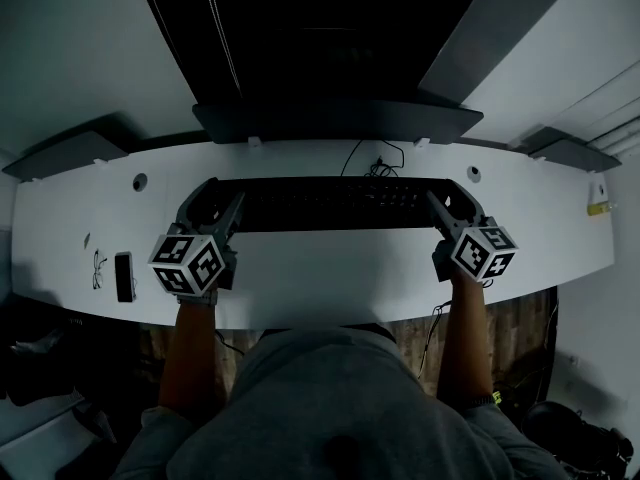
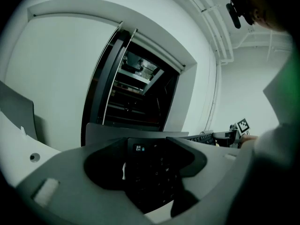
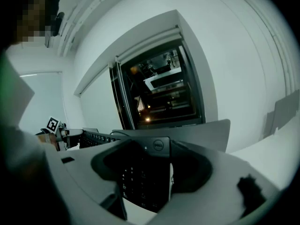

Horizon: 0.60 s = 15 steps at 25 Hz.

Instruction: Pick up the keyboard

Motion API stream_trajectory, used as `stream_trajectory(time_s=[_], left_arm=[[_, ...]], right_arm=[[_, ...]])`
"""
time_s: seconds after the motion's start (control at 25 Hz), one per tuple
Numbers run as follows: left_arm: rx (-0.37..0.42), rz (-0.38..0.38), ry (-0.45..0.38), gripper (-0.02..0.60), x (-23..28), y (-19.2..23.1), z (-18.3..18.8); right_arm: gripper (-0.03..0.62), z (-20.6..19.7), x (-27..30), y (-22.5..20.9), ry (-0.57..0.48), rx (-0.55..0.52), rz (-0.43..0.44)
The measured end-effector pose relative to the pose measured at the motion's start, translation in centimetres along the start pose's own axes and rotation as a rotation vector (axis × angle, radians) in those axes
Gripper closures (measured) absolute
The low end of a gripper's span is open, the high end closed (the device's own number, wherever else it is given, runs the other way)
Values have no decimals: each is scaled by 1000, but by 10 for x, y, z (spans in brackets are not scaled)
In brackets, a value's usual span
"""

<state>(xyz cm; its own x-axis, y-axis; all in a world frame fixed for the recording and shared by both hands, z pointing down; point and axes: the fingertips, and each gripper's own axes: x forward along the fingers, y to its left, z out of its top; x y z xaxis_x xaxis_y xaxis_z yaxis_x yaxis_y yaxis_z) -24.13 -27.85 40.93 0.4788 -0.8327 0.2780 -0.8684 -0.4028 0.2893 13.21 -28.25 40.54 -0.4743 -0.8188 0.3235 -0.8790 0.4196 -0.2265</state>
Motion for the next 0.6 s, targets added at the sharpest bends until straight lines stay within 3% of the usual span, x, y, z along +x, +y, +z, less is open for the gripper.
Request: stream_trajectory(time_s=[0.6], left_arm=[[95, 21, -126, 330, -14, -63, 95]], right_arm=[[339, 94, -44, -13, -137, -46, 46]])
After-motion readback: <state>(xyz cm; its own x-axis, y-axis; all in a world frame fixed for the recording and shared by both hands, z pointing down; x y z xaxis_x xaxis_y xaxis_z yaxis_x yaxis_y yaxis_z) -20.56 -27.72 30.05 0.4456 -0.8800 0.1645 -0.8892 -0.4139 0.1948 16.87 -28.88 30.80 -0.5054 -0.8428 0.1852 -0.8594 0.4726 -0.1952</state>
